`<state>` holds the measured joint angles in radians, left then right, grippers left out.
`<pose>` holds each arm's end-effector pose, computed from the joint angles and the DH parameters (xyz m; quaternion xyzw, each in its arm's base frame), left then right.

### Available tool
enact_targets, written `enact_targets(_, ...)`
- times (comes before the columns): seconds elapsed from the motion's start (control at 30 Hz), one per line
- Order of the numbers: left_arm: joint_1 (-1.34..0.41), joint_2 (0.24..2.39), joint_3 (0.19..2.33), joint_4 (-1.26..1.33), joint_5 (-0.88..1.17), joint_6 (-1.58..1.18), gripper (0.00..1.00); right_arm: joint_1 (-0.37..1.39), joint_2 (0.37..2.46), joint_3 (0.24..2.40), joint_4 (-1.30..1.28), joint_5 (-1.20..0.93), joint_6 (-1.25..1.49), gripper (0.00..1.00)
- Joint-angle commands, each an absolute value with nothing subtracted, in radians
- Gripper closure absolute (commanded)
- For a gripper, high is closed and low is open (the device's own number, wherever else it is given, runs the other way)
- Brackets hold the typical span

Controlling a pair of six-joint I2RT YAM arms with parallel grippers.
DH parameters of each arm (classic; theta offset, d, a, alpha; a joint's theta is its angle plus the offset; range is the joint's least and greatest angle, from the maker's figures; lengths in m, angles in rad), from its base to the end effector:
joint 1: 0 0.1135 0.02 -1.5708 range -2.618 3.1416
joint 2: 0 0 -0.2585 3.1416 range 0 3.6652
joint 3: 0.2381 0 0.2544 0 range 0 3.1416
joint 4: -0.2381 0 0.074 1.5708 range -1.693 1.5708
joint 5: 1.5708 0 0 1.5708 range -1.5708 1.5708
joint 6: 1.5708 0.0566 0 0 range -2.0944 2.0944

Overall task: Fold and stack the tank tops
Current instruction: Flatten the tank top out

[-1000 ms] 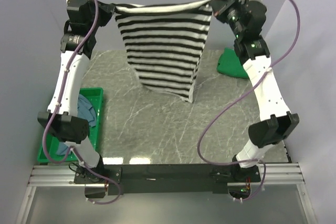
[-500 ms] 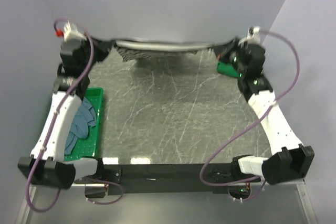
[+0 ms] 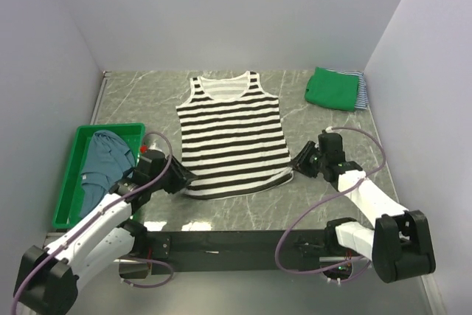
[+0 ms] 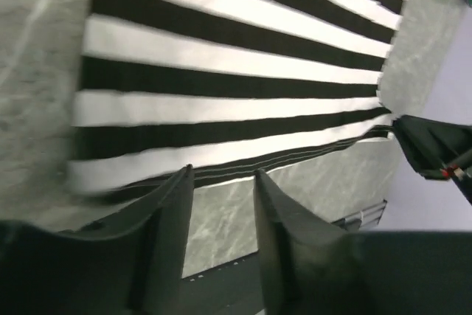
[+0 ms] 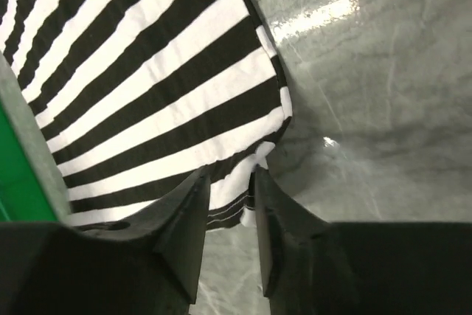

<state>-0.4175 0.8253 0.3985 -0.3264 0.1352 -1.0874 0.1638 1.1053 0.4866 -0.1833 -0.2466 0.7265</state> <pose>0.1701 -0.0838 0.1667 -0.2756 0.8735 -0.3163 0.2472 0.2244 0.0511 0.1574 0.2111 0.8966 0.2631 0.2868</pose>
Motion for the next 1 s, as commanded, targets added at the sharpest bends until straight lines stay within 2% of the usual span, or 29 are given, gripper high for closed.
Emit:
enact_targets(0.0,-0.462,0.77,0.435,-0.325,0.117,-1.121,0.55,0.158,1.01,0.5,-0.228,-0.22,0.712,0.6)
enact_targets(0.07,-0.462,0.752,0.466,-0.397,0.104,-1.112,0.37,0.16,0.974,0.515,-0.291,-0.181,0.689,0.55)
enact_targets(0.2,-0.462,0.742,0.595,-0.532,-0.048,-1.103,0.4,0.19,0.901,0.563,-0.333,-0.124,0.672,0.53)
enact_targets(0.27,-0.453,0.788,0.664,-0.552,-0.112,-1.094,0.39,0.299,0.905,0.601,-0.382,-0.036,0.683,0.53)
enact_targets(0.33,-0.436,0.884,0.715,-0.532,-0.127,-1.06,0.41,0.375,0.913,0.643,-0.394,0.077,0.701,0.53)
enact_targets(0.43,-0.376,1.039,0.825,-0.499,-0.143,-1.019,0.44,0.506,0.966,0.675,-0.33,0.051,0.738,0.55)
enact_targets(0.5,-0.304,1.116,0.909,-0.479,-0.163,-1.002,0.45,0.662,1.06,0.748,-0.318,0.098,0.756,0.56)
enact_targets(0.57,-0.224,1.221,0.983,-0.46,-0.135,-0.985,0.51,0.753,1.176,0.805,-0.287,0.127,0.778,0.61)
enact_targets(0.63,-0.186,1.3,1.037,-0.477,-0.141,-0.974,0.52,0.876,1.264,0.906,-0.267,0.135,0.785,0.63)
enact_targets(0.8,-0.069,1.336,1.14,-0.482,-0.114,-0.965,0.53,1.104,1.598,1.197,-0.288,0.156,0.77,0.67)
enact_targets(0.97,0.029,1.335,1.203,-0.497,-0.083,-0.956,0.53,1.213,1.894,1.448,-0.386,0.179,0.739,0.7)
